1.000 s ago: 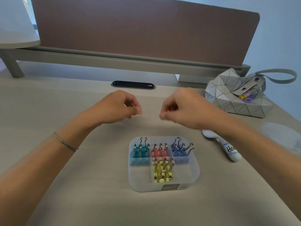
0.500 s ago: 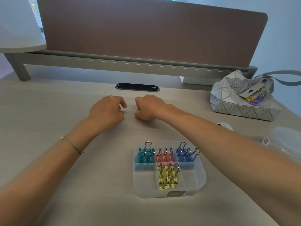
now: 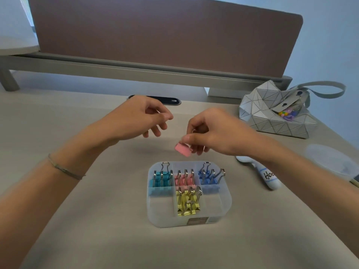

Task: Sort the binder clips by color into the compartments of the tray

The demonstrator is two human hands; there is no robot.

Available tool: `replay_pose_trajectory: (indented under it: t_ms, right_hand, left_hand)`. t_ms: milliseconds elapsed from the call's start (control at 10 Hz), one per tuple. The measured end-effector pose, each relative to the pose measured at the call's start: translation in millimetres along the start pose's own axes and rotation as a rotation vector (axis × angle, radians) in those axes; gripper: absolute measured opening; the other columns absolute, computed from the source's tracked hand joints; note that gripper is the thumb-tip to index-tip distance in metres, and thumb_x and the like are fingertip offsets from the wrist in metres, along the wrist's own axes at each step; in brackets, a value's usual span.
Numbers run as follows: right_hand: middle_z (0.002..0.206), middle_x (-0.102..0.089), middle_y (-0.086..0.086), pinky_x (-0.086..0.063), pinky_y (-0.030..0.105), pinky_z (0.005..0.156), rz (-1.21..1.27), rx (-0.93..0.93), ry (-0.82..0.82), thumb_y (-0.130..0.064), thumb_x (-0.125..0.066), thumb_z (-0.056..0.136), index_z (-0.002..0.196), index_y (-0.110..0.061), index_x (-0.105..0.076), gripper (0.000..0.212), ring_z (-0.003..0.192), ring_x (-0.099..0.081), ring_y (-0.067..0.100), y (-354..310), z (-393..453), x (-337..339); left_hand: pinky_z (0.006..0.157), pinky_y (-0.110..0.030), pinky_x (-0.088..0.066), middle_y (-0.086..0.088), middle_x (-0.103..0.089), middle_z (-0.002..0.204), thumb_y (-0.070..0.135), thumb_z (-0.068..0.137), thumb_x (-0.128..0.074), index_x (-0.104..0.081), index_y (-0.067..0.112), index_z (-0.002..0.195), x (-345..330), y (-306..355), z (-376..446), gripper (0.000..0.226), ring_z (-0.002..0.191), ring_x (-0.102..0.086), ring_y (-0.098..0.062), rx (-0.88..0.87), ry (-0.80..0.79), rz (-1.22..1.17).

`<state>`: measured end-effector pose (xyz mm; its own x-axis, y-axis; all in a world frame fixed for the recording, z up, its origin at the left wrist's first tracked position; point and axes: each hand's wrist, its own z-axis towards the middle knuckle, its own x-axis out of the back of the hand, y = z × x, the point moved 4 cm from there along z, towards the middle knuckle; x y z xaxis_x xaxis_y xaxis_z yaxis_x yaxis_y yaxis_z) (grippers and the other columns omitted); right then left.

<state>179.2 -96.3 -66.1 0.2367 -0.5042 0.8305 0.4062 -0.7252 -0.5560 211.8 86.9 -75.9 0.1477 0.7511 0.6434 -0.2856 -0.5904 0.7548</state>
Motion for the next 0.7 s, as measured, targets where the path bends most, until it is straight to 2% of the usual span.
replay_pose_trajectory:
  t_ms: [200,300,400,500,600,700]
  right_hand:
    - [0.061,-0.057,-0.014,-0.043,0.028,0.059,-0.461,0.099,-0.007,-0.044,-0.075,0.086,0.078,-0.022,-0.077,0.024,0.063,-0.055,0.006,-13,-8,-7]
    - [0.064,-0.059,-0.012,-0.038,0.026,0.056,-0.523,0.104,-0.077,-0.045,-0.076,0.085,0.077,-0.022,-0.075,0.024,0.065,-0.055,0.007,-17,-7,-17]
    - [0.073,-0.067,-0.005,-0.044,0.028,0.059,-0.585,0.117,-0.087,-0.046,-0.075,0.085,0.083,-0.020,-0.076,0.027,0.071,-0.060,0.015,-19,-6,-23]
    - [0.075,-0.062,-0.007,-0.040,0.025,0.058,-0.597,0.136,-0.078,-0.040,-0.075,0.087,0.087,-0.021,-0.076,0.020,0.074,-0.060,0.014,-19,-6,-21]
    - [0.070,-0.056,-0.011,-0.034,0.022,0.054,-0.600,0.130,-0.086,-0.044,-0.073,0.087,0.086,-0.023,-0.075,0.021,0.069,-0.054,0.010,-18,-8,-20]
    - [0.061,-0.060,-0.011,-0.039,0.022,0.056,-0.411,0.053,-0.087,-0.054,-0.062,0.092,0.078,-0.022,-0.075,0.037,0.057,-0.055,0.002,-16,-10,-11]
  left_hand:
    - [0.053,-0.017,-0.054,0.007,-0.076,0.085,0.028,0.099,-0.059,-0.073,0.026,0.101,-1,-7,-1,0.014,0.069,-0.073,-0.003,-0.005,0.003,0.053]
    - [0.054,-0.018,-0.051,0.008,-0.075,0.085,0.029,0.099,-0.060,-0.072,0.027,0.101,-3,-11,-1,0.013,0.069,-0.073,-0.007,-0.002,-0.005,0.094]
    - [0.055,-0.020,-0.050,0.008,-0.075,0.085,0.029,0.099,-0.059,-0.073,0.026,0.101,-5,-11,-1,0.014,0.071,-0.073,-0.007,-0.001,-0.013,0.118]
    - [0.056,-0.019,-0.049,0.007,-0.075,0.086,0.029,0.099,-0.059,-0.072,0.026,0.103,-5,-11,0,0.014,0.073,-0.072,-0.009,-0.008,-0.025,0.151]
    - [0.057,-0.020,-0.050,0.006,-0.075,0.087,0.031,0.099,-0.058,-0.072,0.026,0.102,-5,-8,1,0.015,0.074,-0.072,-0.009,-0.014,-0.040,0.187]
    - [0.061,-0.023,-0.053,0.004,-0.075,0.082,0.046,0.101,-0.048,-0.074,0.021,0.091,4,0,-3,0.037,0.074,-0.072,-0.009,-0.046,-0.005,0.123]
